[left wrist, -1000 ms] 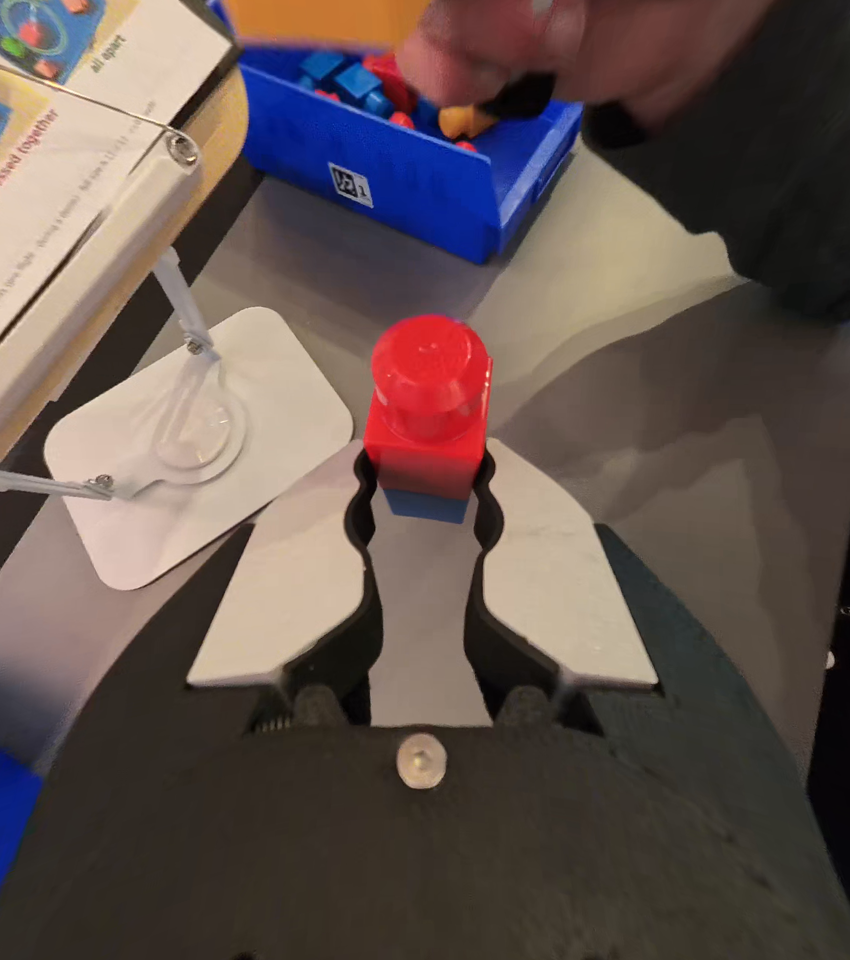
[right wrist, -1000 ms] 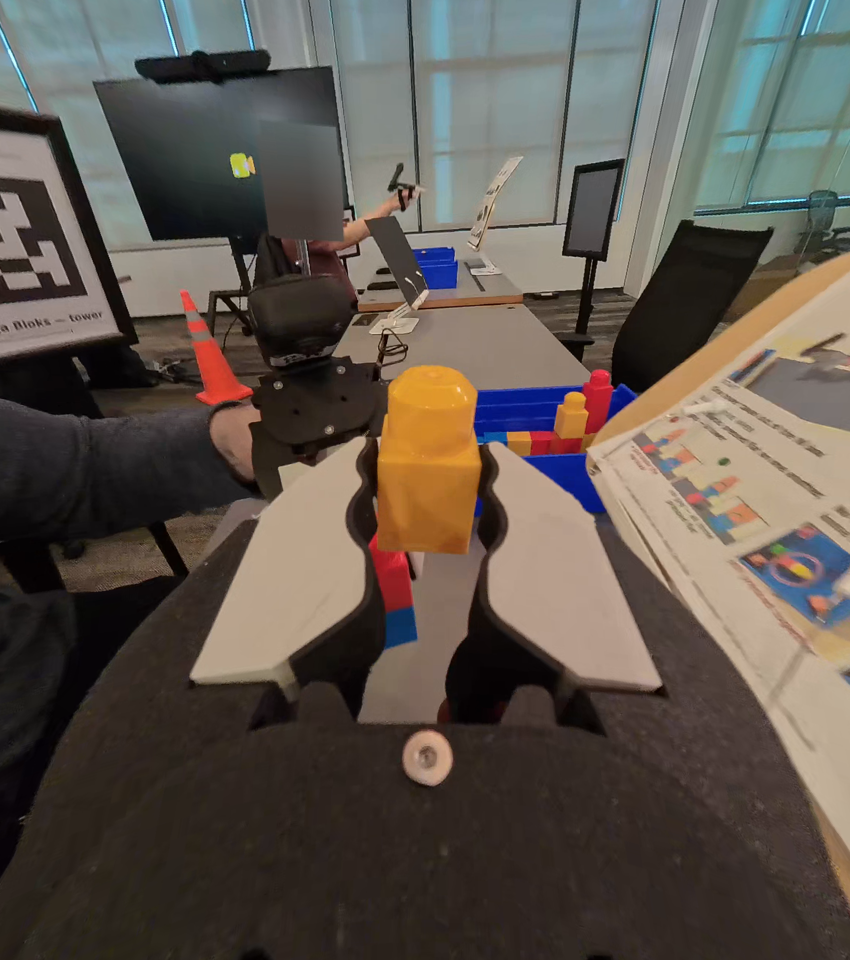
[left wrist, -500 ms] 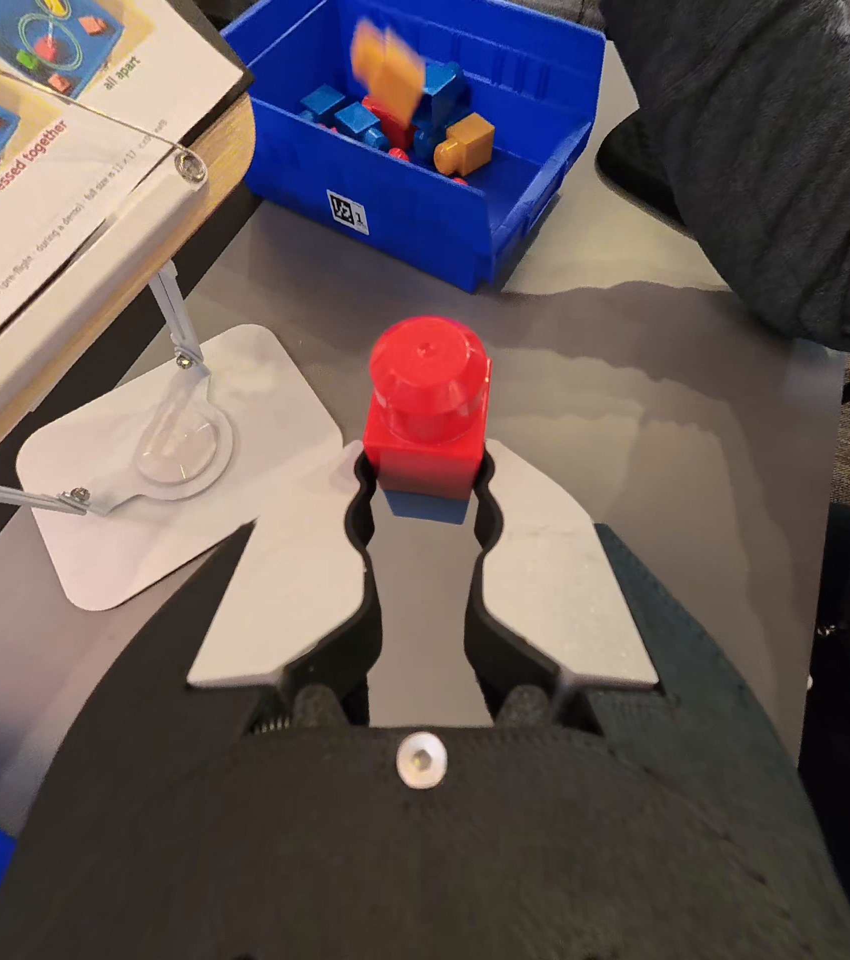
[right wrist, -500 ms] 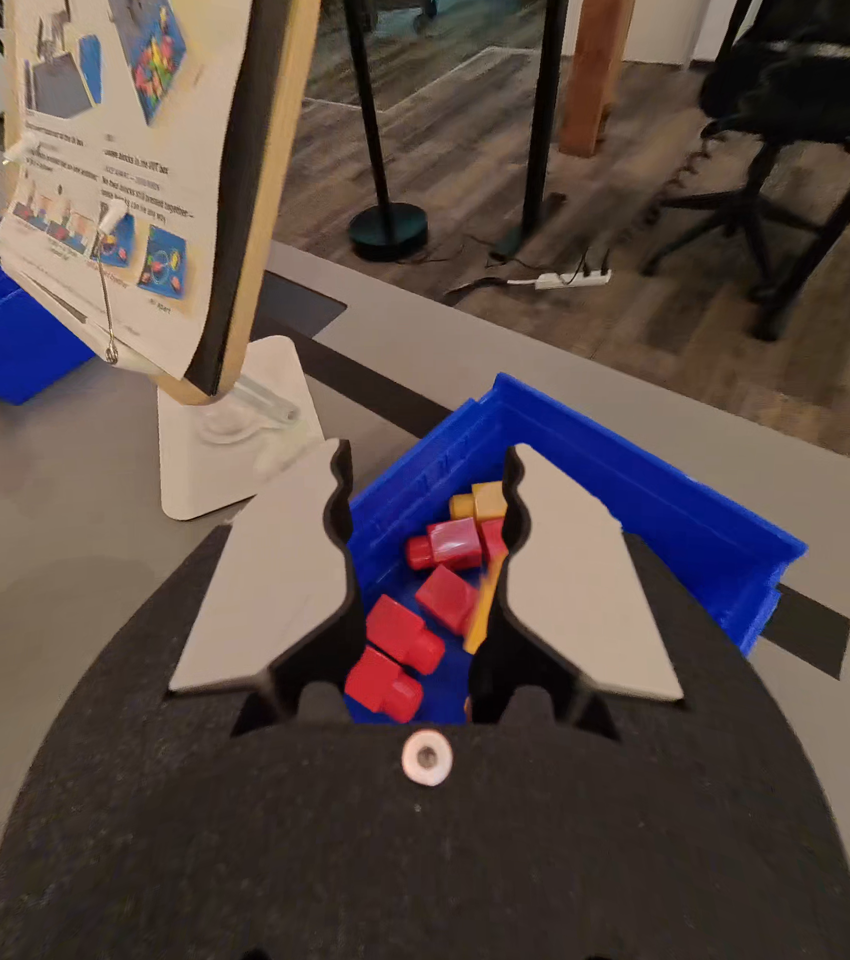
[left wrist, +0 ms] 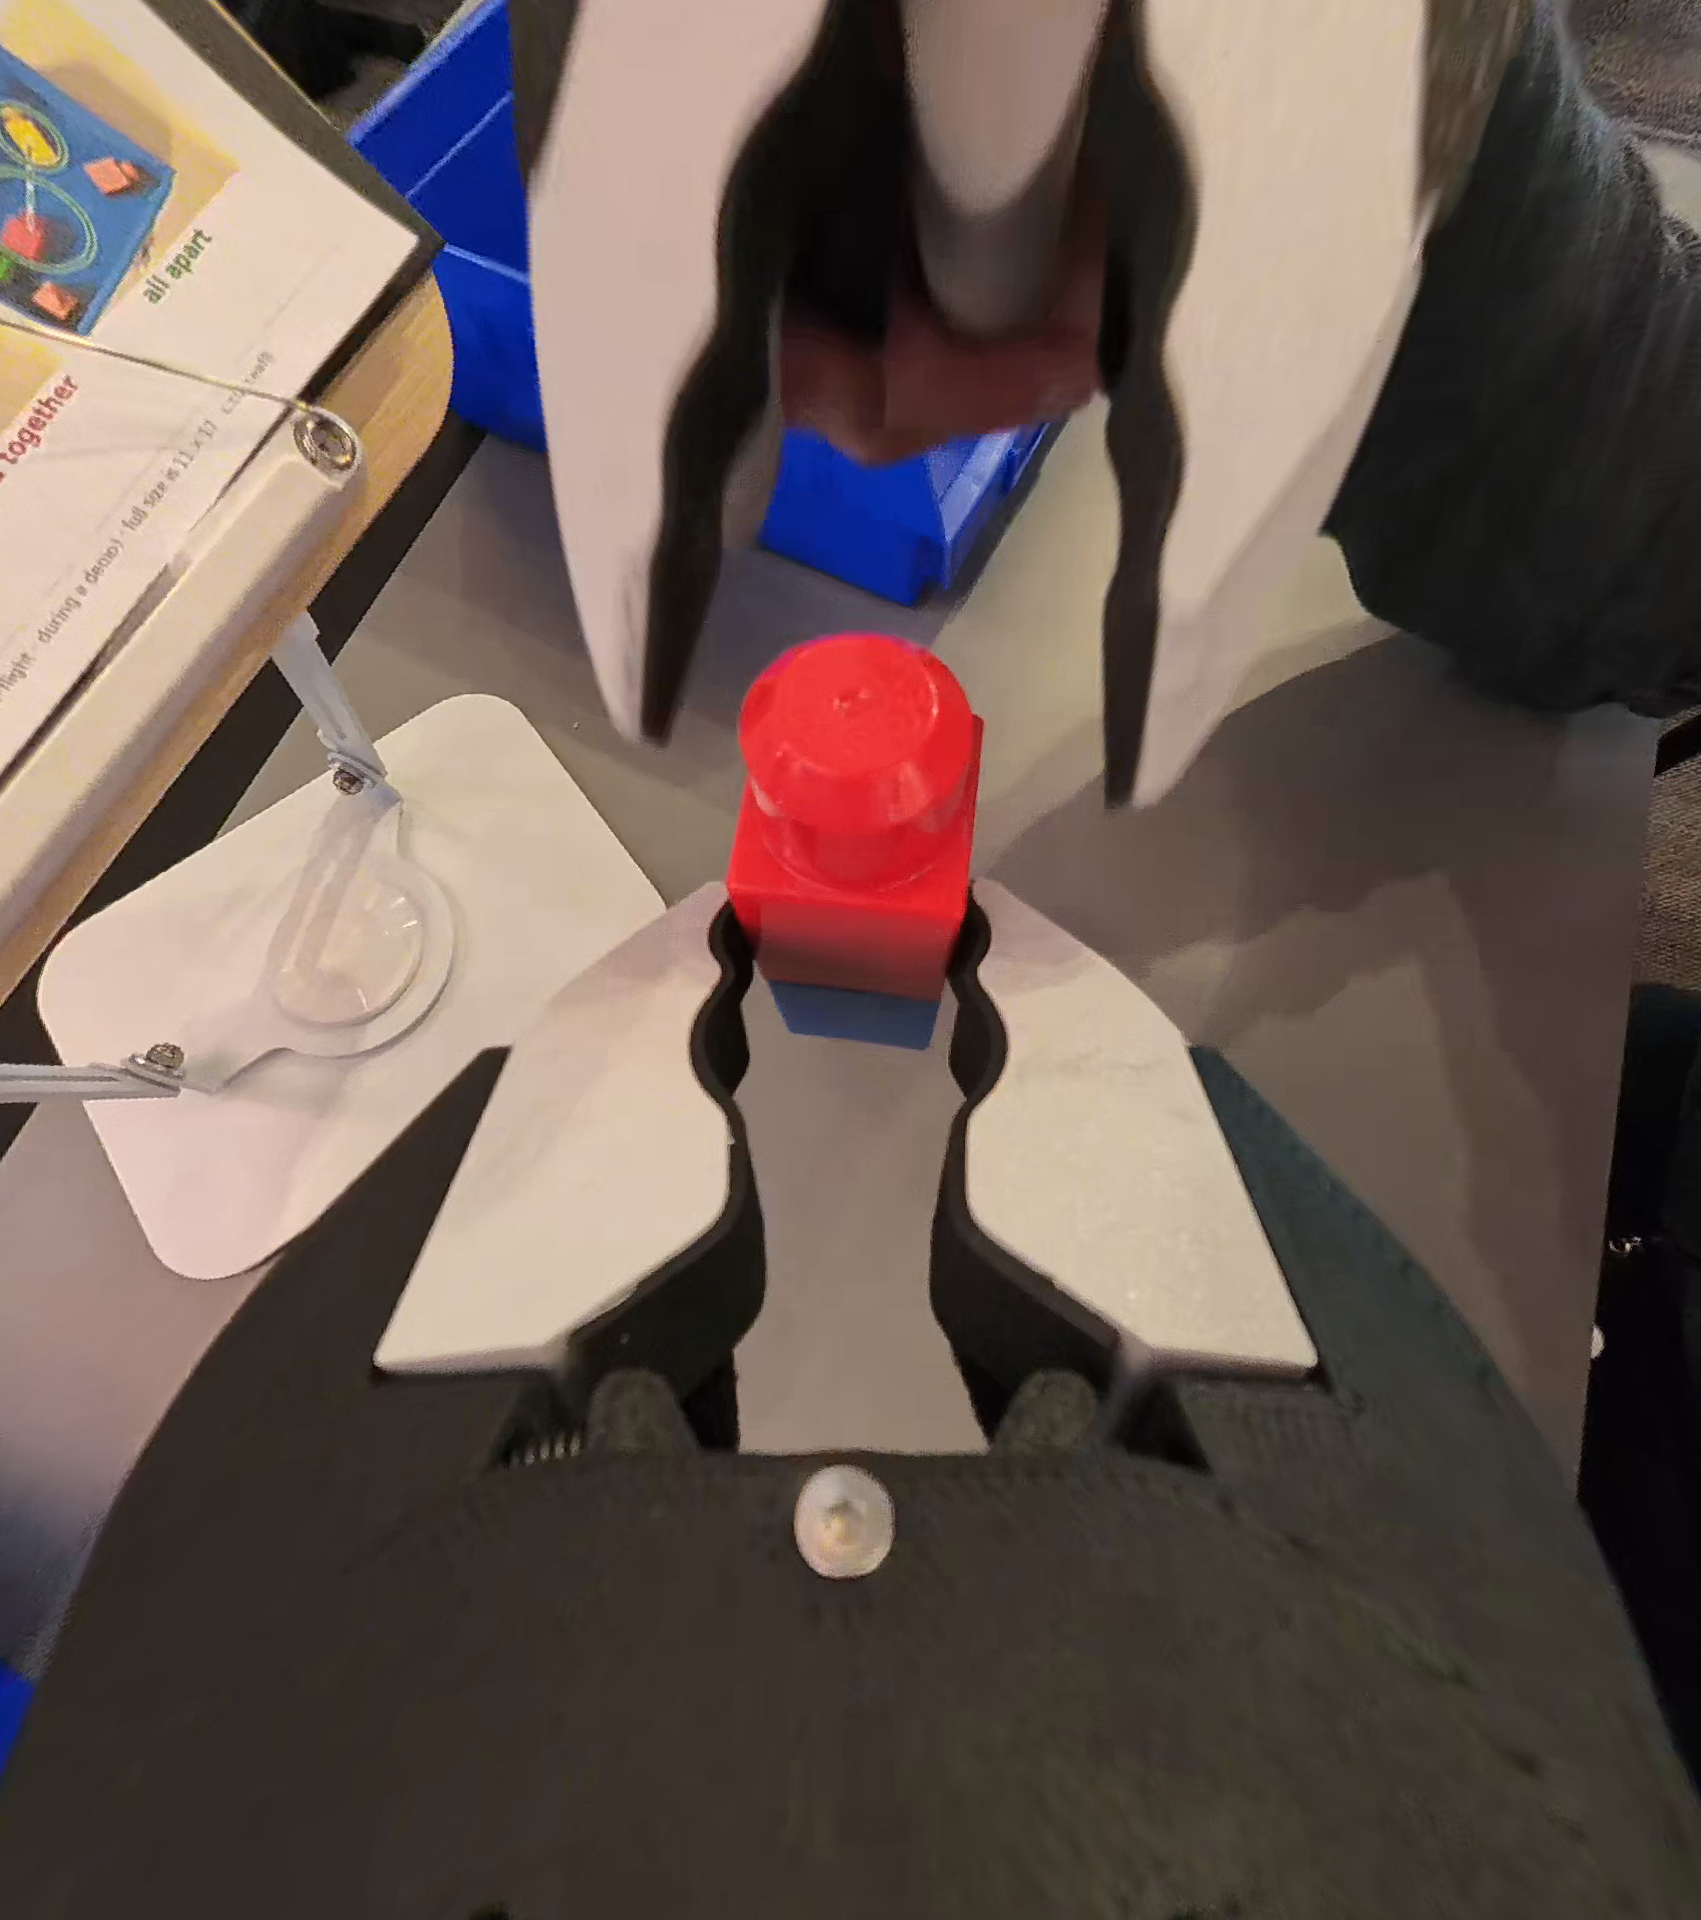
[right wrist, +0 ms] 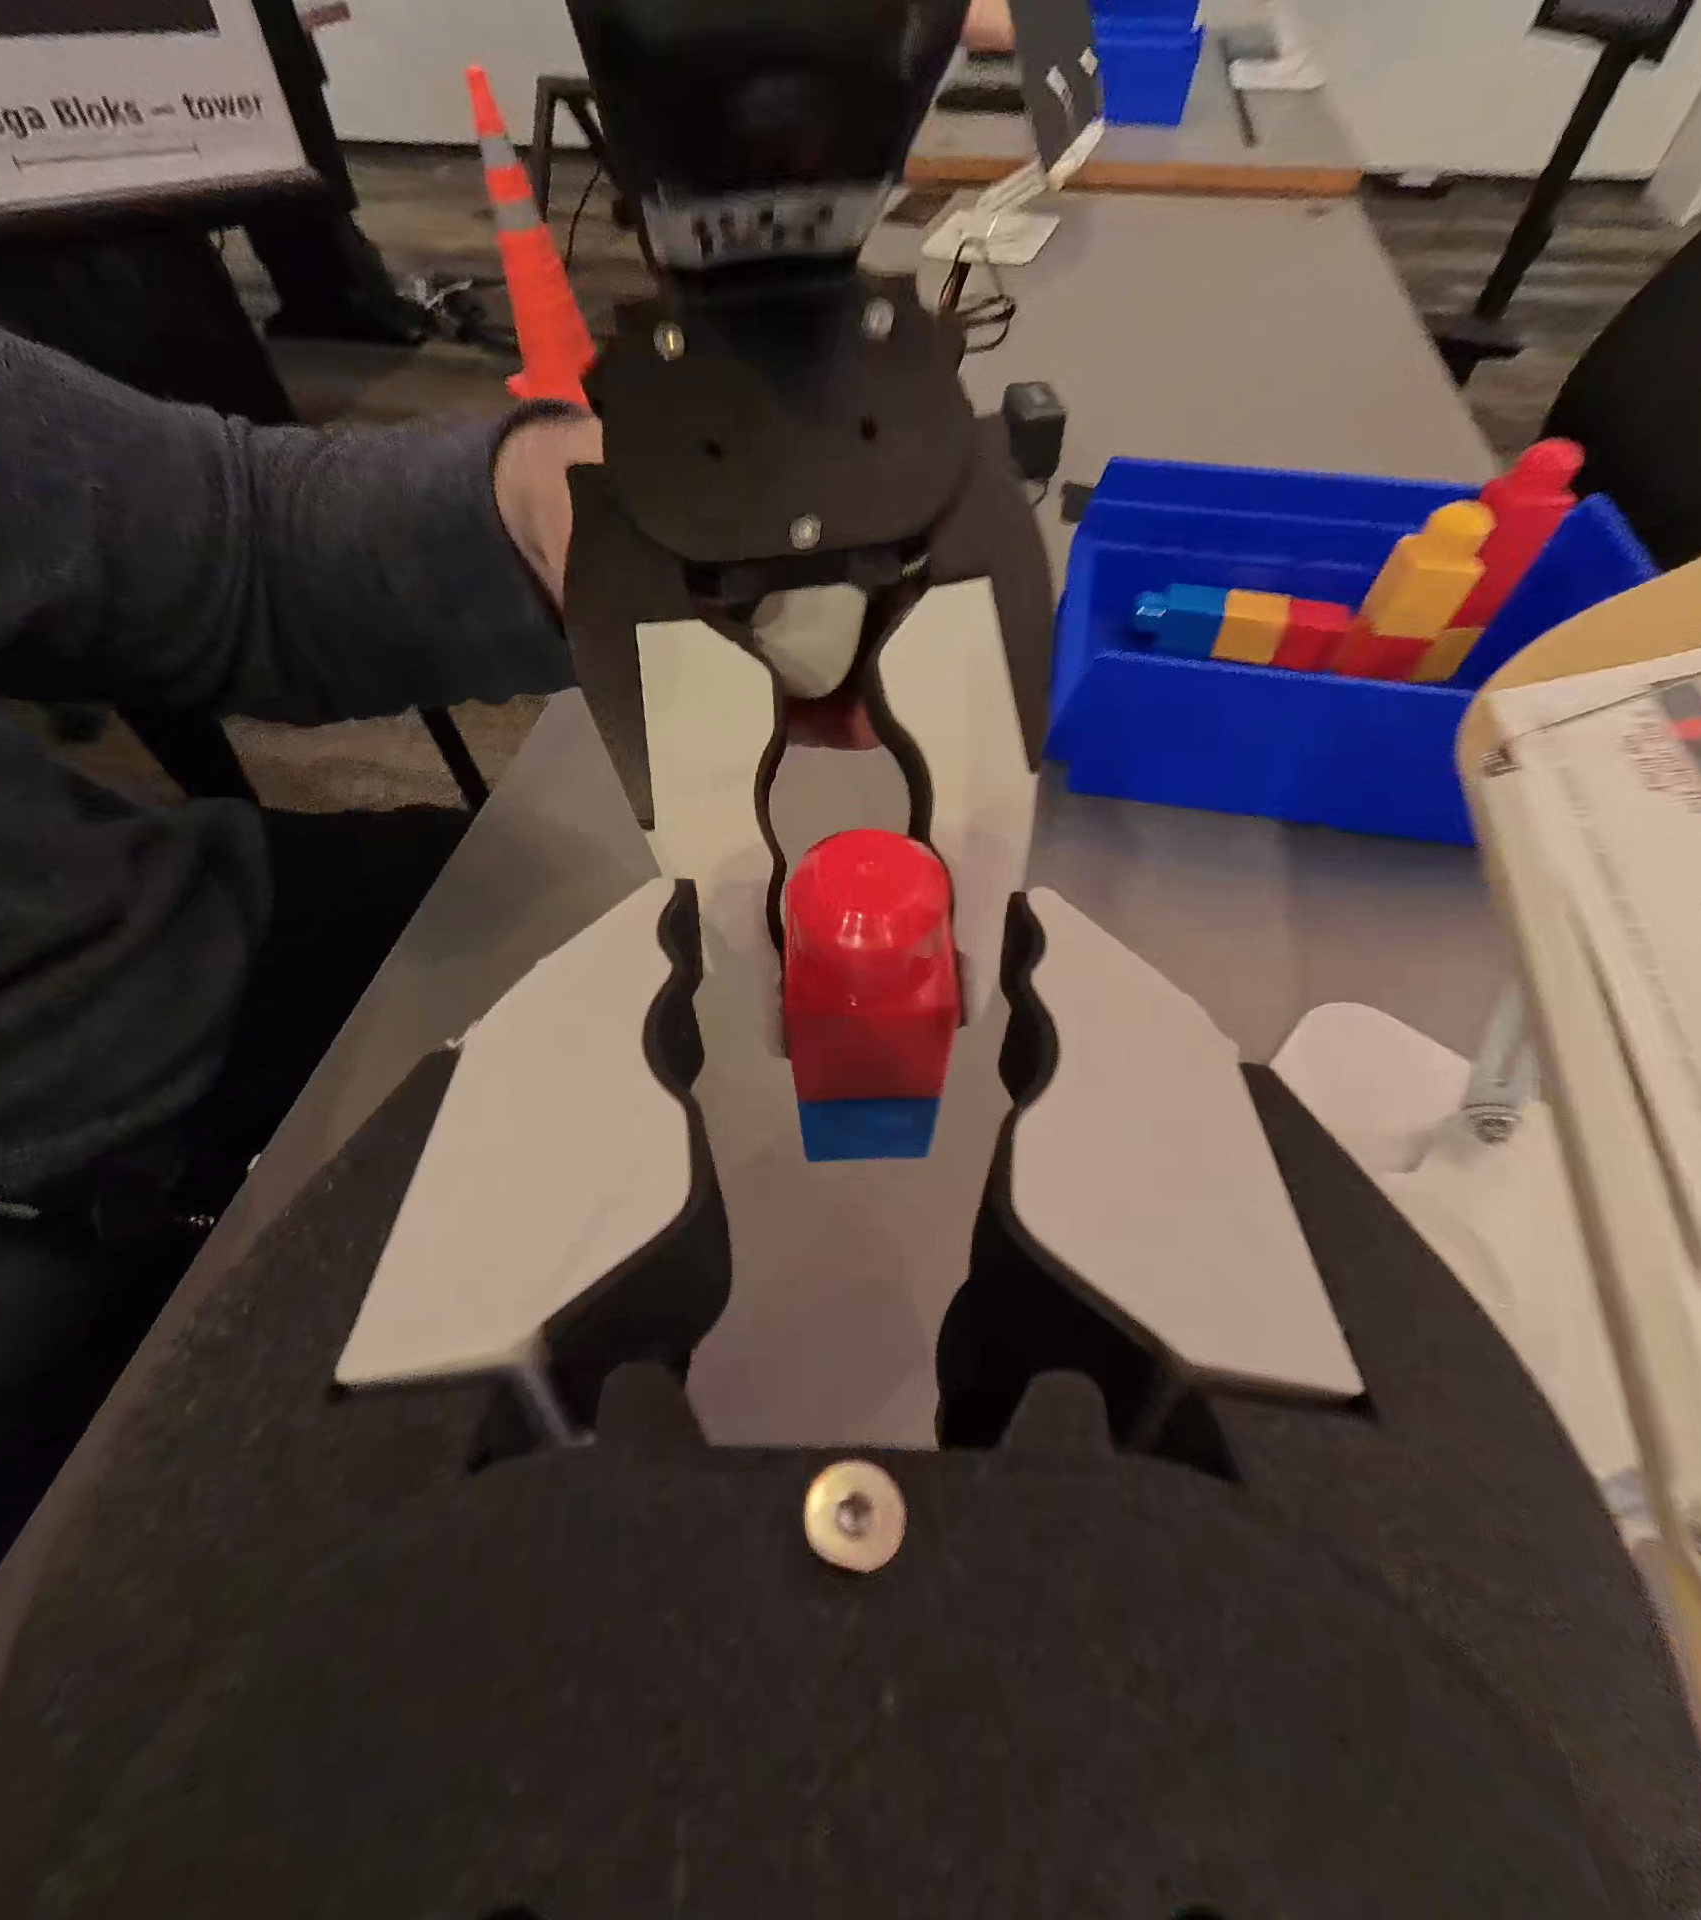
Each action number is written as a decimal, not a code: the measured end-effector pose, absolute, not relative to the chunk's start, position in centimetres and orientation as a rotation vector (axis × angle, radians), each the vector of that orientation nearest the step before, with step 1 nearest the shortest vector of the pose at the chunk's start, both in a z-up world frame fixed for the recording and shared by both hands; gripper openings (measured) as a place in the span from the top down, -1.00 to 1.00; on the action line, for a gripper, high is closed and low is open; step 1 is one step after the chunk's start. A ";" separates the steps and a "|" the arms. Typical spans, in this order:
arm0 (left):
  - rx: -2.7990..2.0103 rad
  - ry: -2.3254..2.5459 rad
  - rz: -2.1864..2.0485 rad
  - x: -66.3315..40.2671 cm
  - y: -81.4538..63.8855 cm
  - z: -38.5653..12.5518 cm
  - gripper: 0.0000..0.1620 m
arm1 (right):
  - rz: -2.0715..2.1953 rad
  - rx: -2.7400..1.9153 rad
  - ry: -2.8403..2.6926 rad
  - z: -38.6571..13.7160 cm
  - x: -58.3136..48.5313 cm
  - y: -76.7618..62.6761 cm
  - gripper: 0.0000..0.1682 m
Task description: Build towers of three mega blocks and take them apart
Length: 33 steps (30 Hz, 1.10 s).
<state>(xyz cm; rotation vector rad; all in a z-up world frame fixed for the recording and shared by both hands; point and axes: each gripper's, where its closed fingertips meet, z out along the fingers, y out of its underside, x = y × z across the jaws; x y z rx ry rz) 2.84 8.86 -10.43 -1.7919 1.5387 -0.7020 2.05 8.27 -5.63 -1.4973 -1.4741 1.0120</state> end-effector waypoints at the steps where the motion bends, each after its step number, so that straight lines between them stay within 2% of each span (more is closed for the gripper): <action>1: -1.790 1.541 -0.704 2.9 8.8 -10.3 0.56 | 1.004 -1.516 -1.499 -6.3 1.5 8.1 0.36; 4: -1.778 1.560 -0.686 2.8 8.7 -10.1 0.56 | 1.012 -1.528 -1.488 -6.8 0.7 8.3 0.59; 9: -1.722 1.521 -0.733 2.8 8.7 -9.3 0.55 | 1.060 -1.484 -1.449 -5.8 0.7 8.4 0.60; 12: -1.742 1.494 -0.769 2.7 9.0 -9.9 0.33 | 1.164 -1.409 -1.373 -4.1 0.8 8.2 0.59; 14: -1.744 1.498 -0.825 3.0 8.6 -10.4 0.36 | 1.208 -1.386 -1.364 -3.7 0.9 8.0 0.59; 16: -1.718 1.519 -0.836 3.2 8.2 -10.7 0.55 | 1.199 -1.387 -1.357 -3.7 0.9 8.2 0.60; 22: -1.782 1.517 -0.819 2.7 8.2 -11.3 0.56 | 1.166 -1.353 -1.310 -2.3 1.9 8.5 0.60; 24: -1.825 1.546 -0.729 2.0 8.6 -12.8 0.56 | 1.206 -1.277 -1.200 0.3 3.7 8.9 0.60; 28: -1.850 1.508 -0.740 1.3 8.8 -13.2 0.56 | 0.909 -1.380 -1.069 1.3 10.6 12.4 0.60; 30: -1.850 1.486 -0.763 1.1 8.9 -13.0 0.56 | 0.735 -1.519 -0.929 0.3 15.9 15.5 0.60; 33: -1.863 1.479 -0.738 0.9 9.3 -13.4 0.56 | 0.517 -1.797 -0.749 -4.0 24.3 19.1 0.60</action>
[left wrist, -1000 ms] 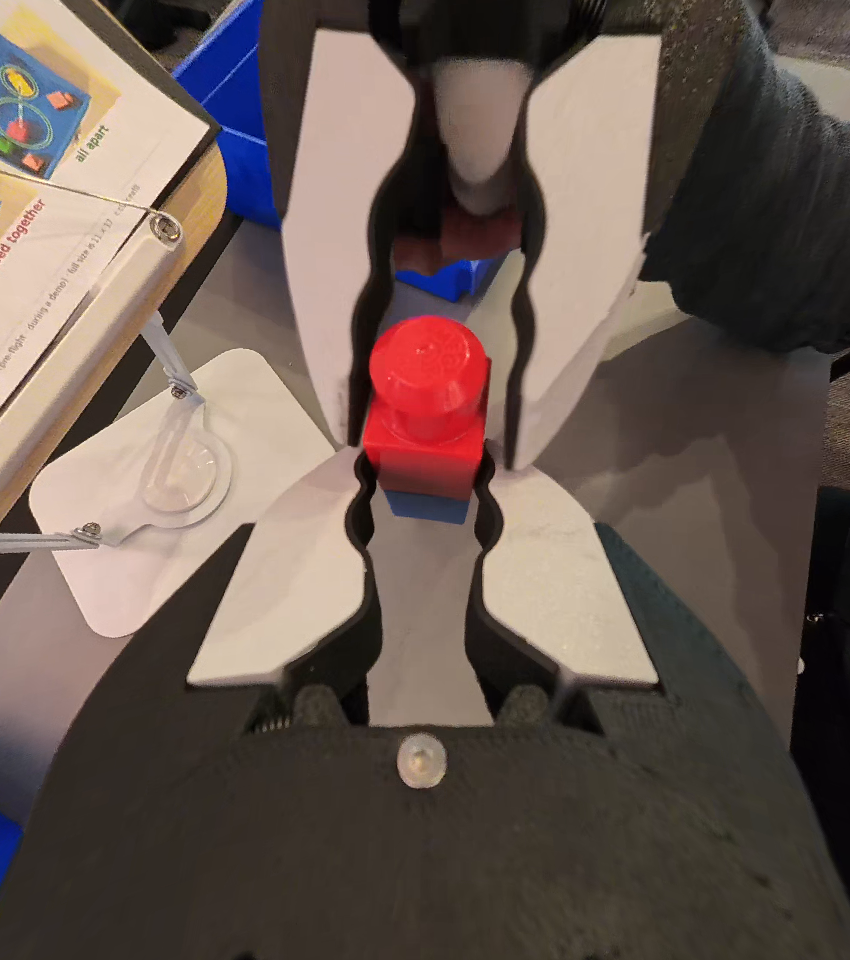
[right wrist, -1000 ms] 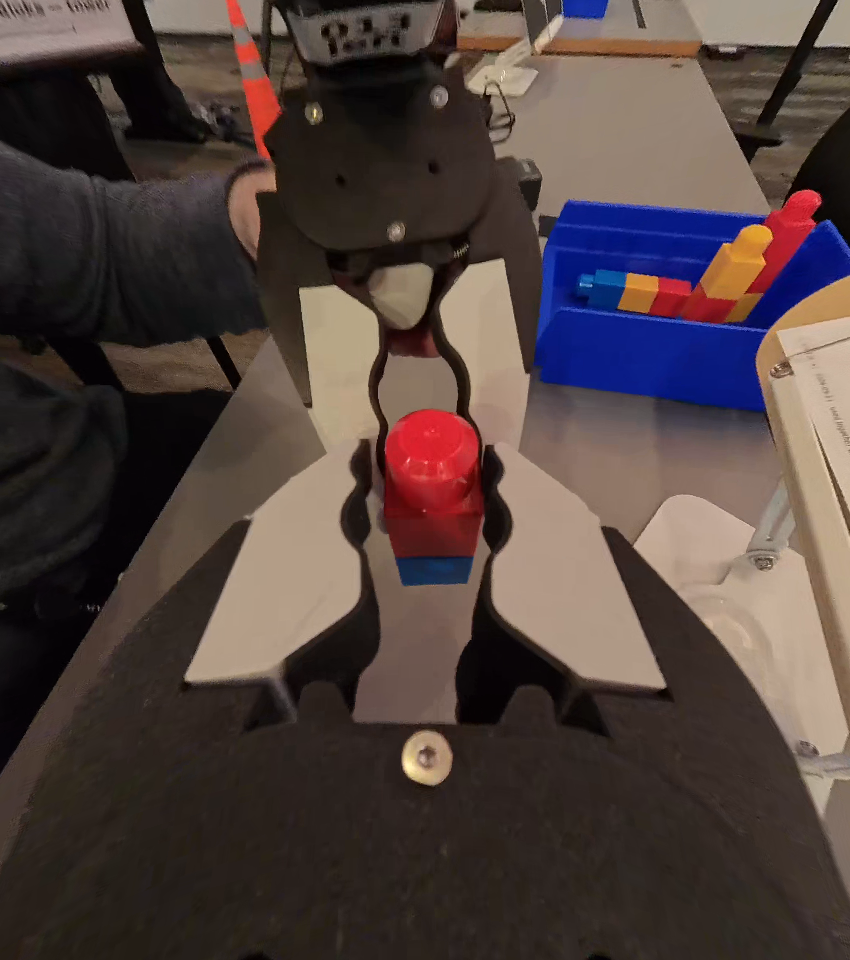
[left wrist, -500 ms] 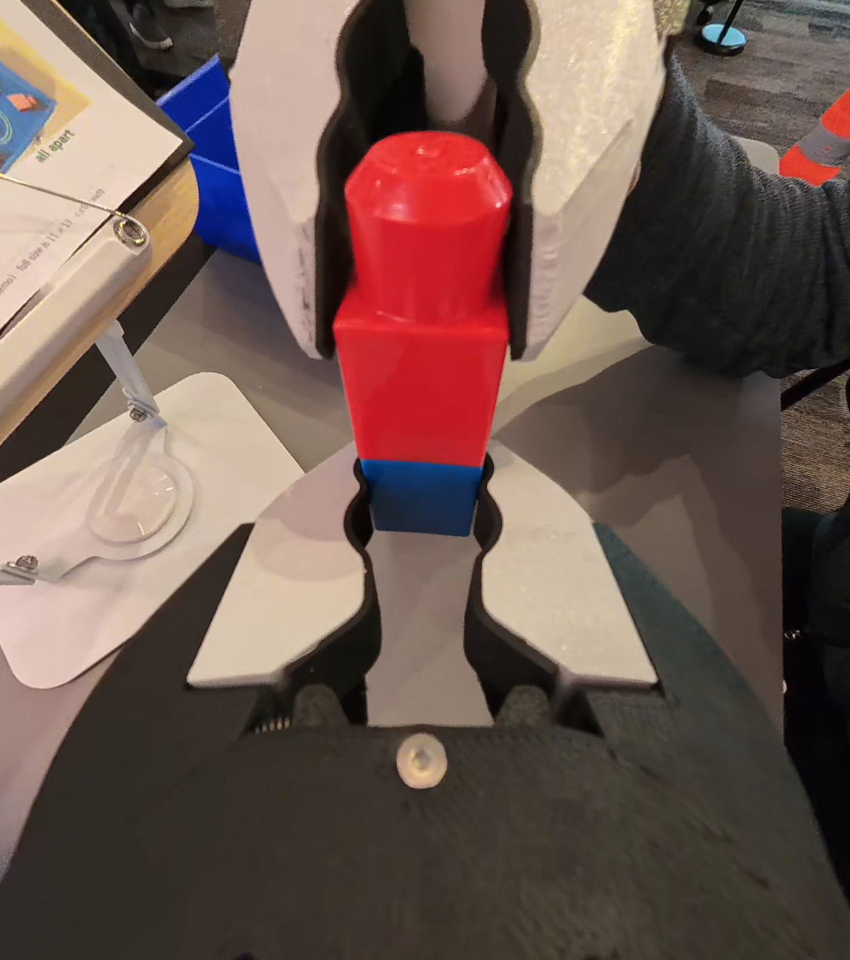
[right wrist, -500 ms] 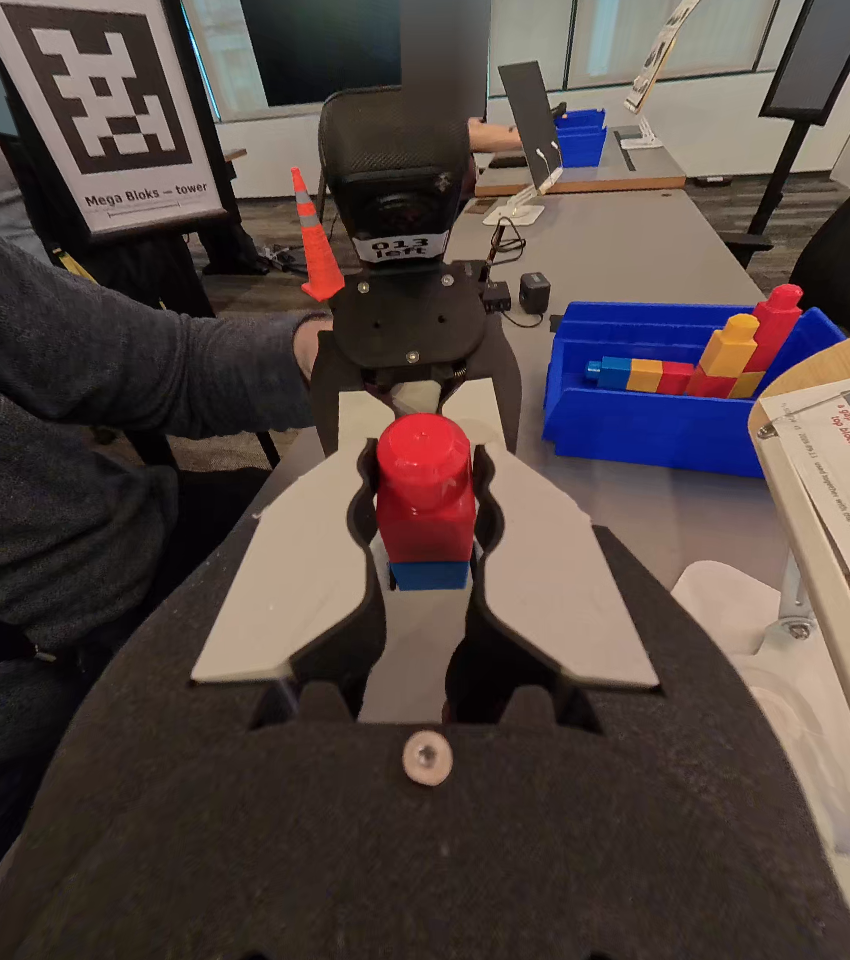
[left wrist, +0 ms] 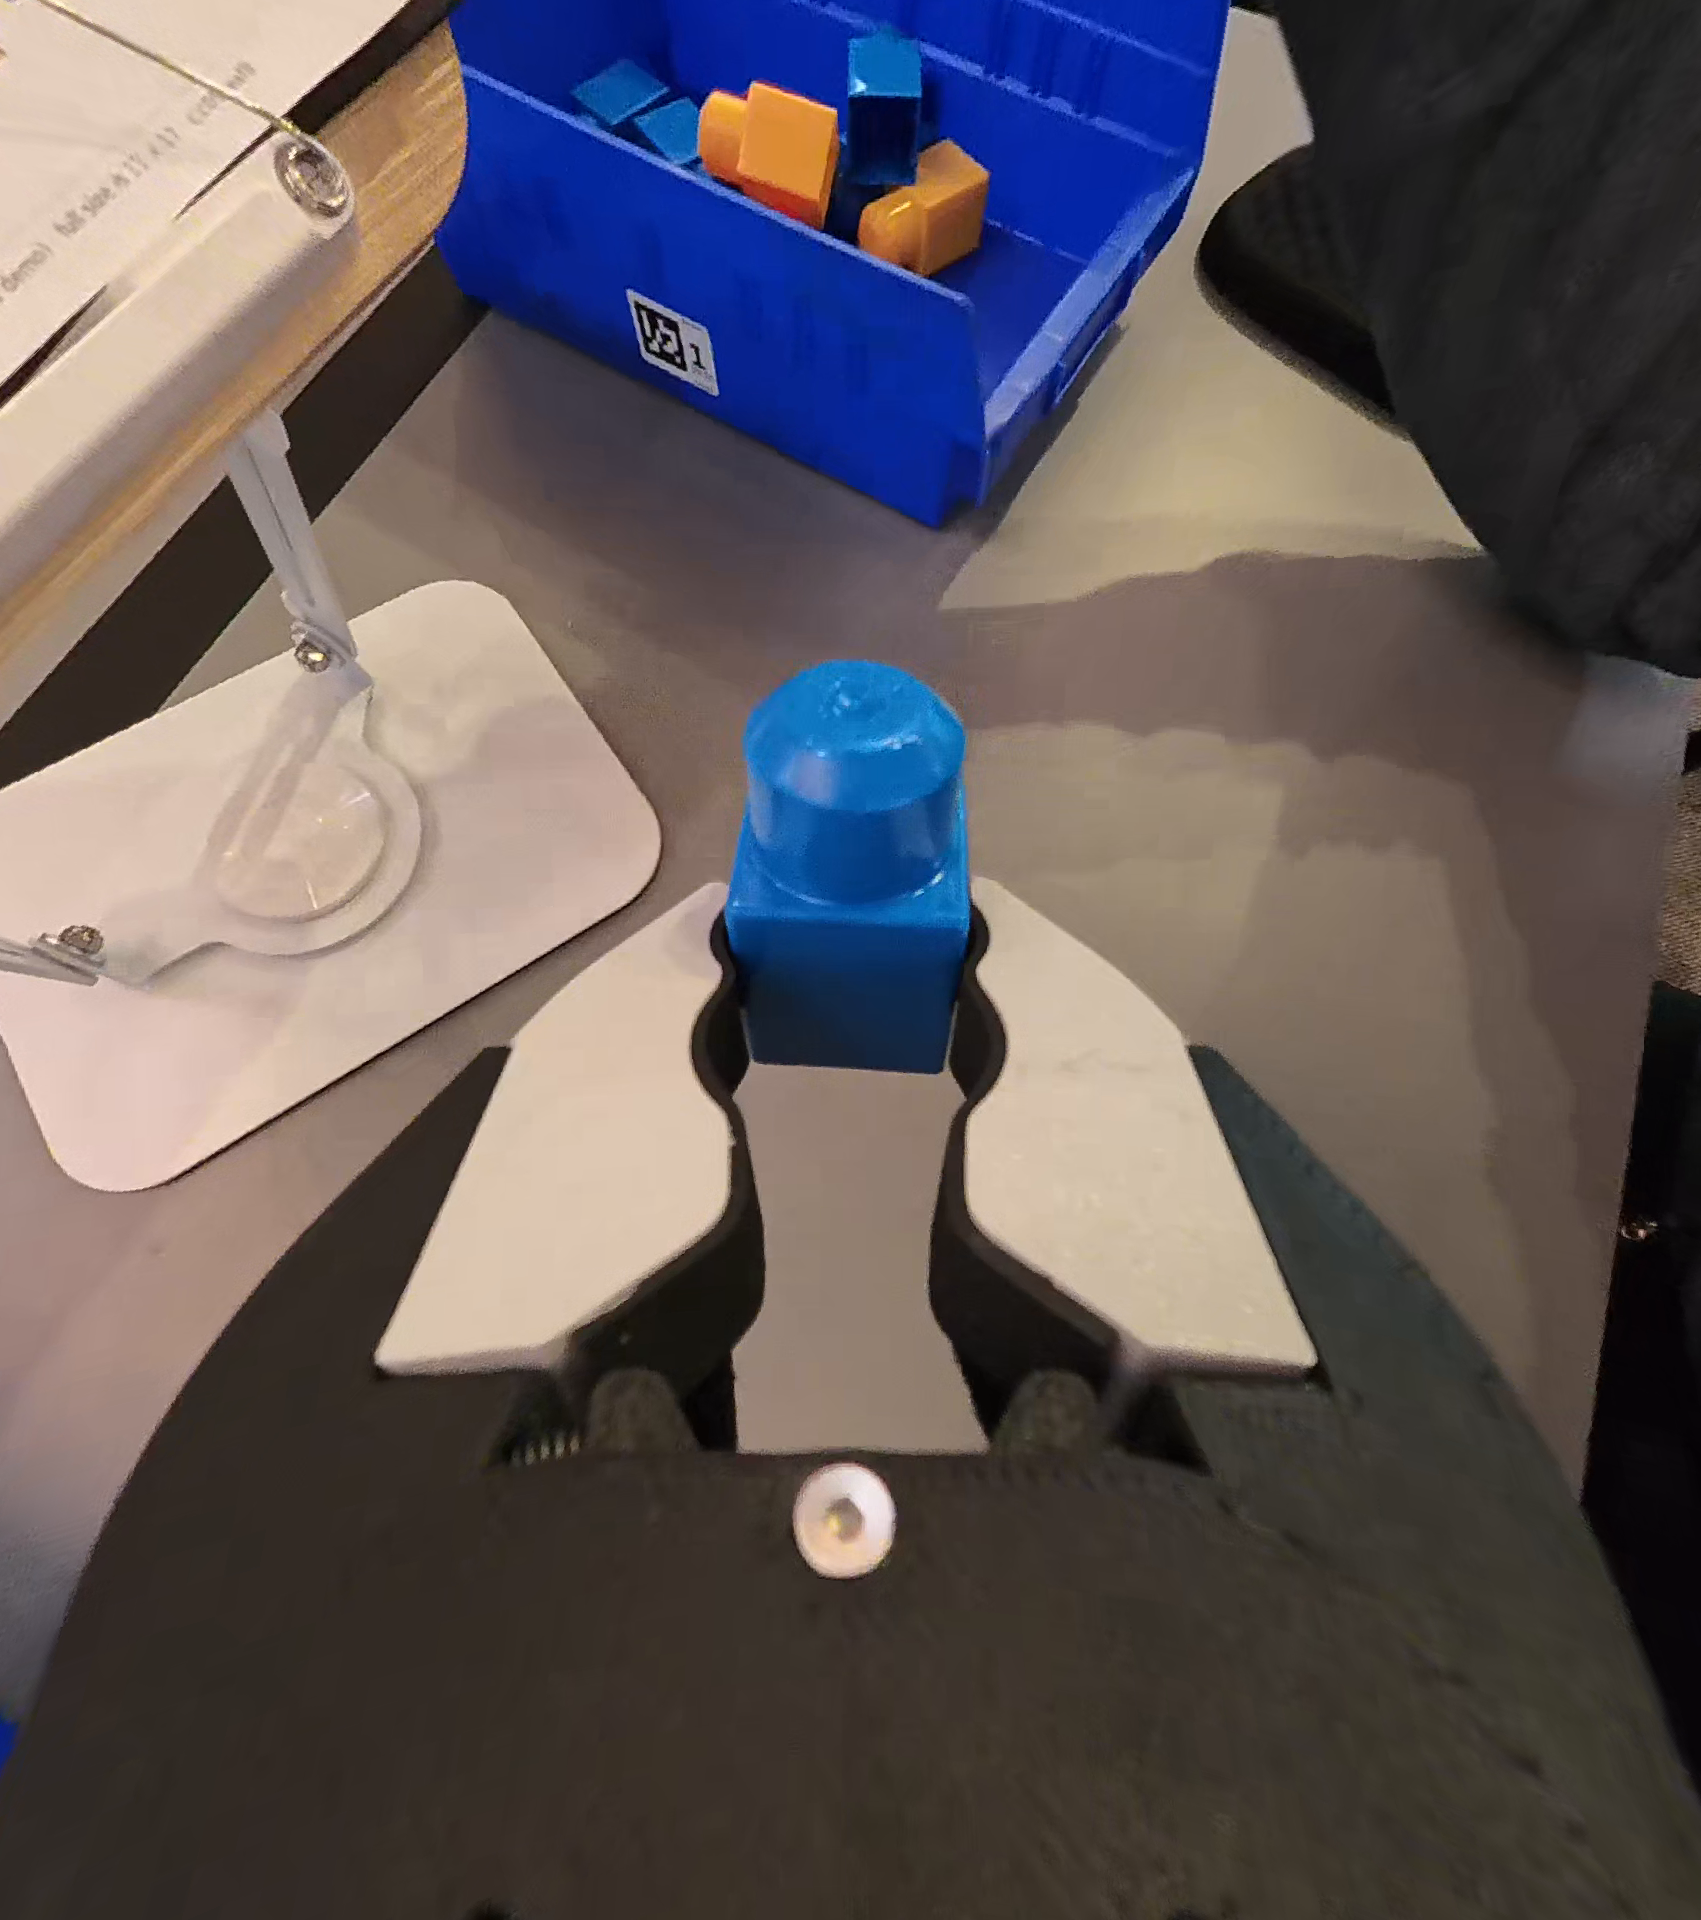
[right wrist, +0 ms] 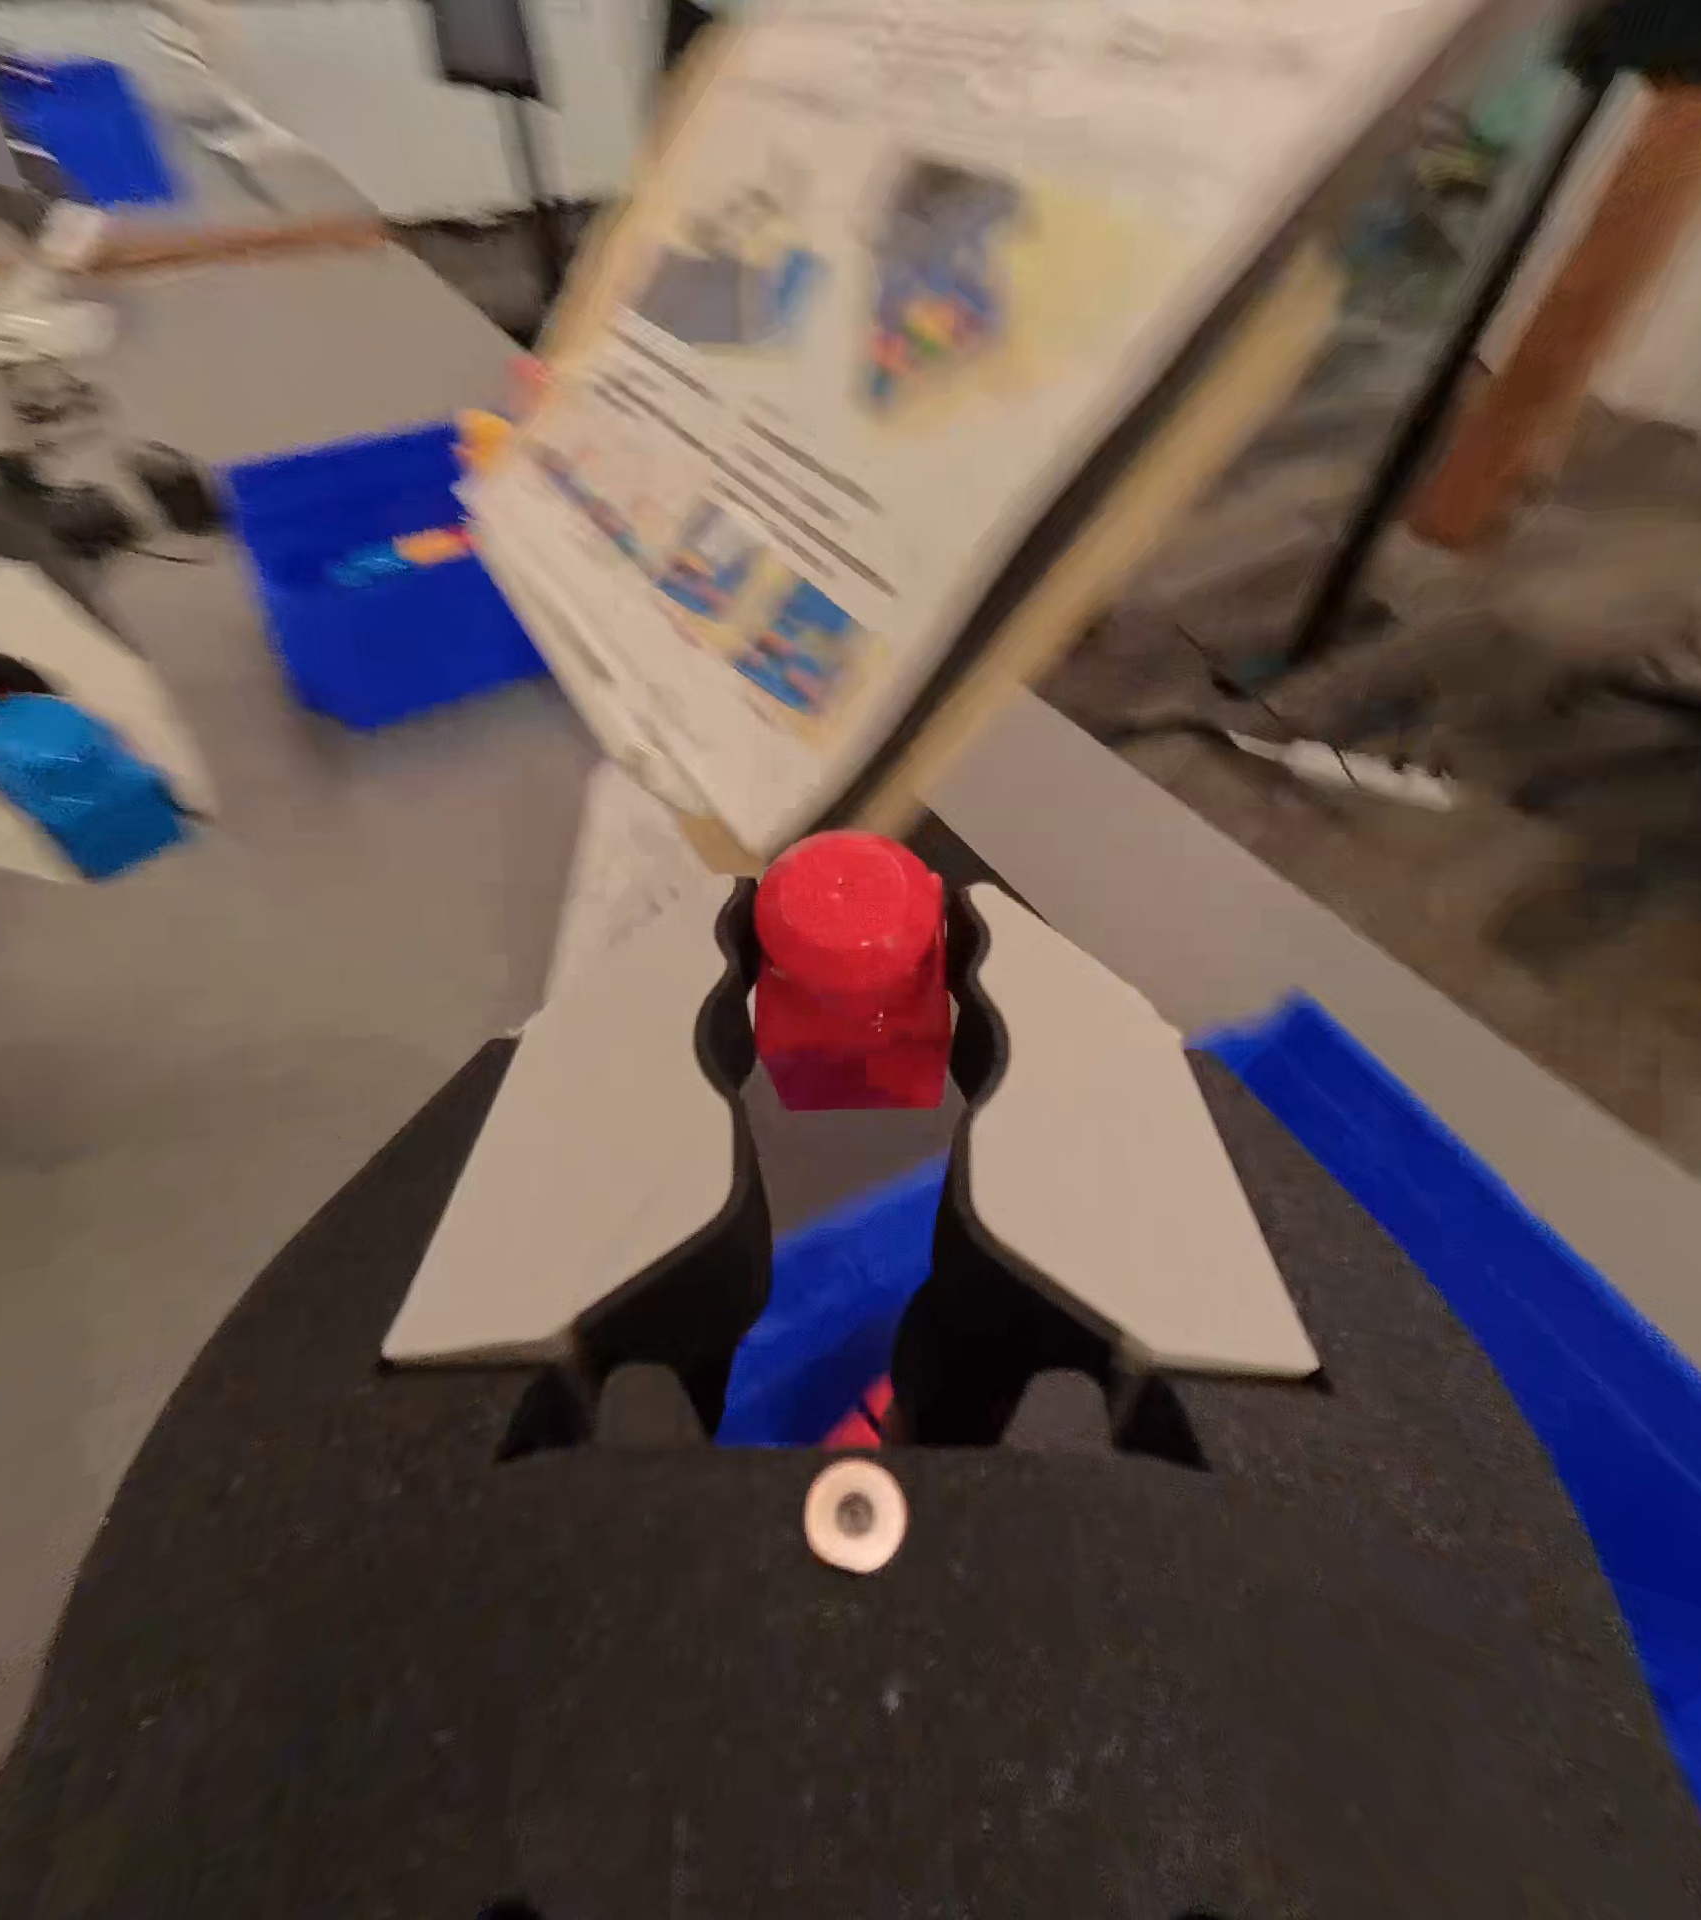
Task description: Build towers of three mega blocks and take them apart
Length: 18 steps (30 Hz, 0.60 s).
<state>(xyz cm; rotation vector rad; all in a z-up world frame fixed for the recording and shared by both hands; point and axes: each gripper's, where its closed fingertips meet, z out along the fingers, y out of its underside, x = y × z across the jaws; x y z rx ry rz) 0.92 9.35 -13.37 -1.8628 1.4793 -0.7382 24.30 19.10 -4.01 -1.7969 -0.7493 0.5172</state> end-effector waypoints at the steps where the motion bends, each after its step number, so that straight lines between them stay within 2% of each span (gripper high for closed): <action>1: -1.861 1.481 -0.750 1.1 9.2 -13.4 0.56 | 0.484 -1.853 -0.687 -5.2 26.6 19.8 0.59; 2: -1.858 1.481 -0.761 1.2 9.1 -13.4 0.56 | 0.481 -1.899 -0.637 -6.3 28.5 20.2 0.58; 5: -1.861 1.479 -0.755 1.5 9.2 -13.6 0.56 | 0.416 -2.021 -0.483 -9.0 32.8 21.4 0.32; 8: -1.855 1.461 -0.799 1.9 9.1 -13.3 0.56 | 0.369 -2.016 -0.497 -8.5 32.8 21.3 0.32; 13: -1.826 1.454 -0.791 2.4 9.2 -12.4 0.56 | 0.680 -1.711 -0.906 -3.2 21.0 16.9 0.44; 18: -1.786 1.467 -0.785 2.9 8.7 -11.3 0.56 | 0.935 -1.473 -1.336 -3.0 8.1 10.6 0.40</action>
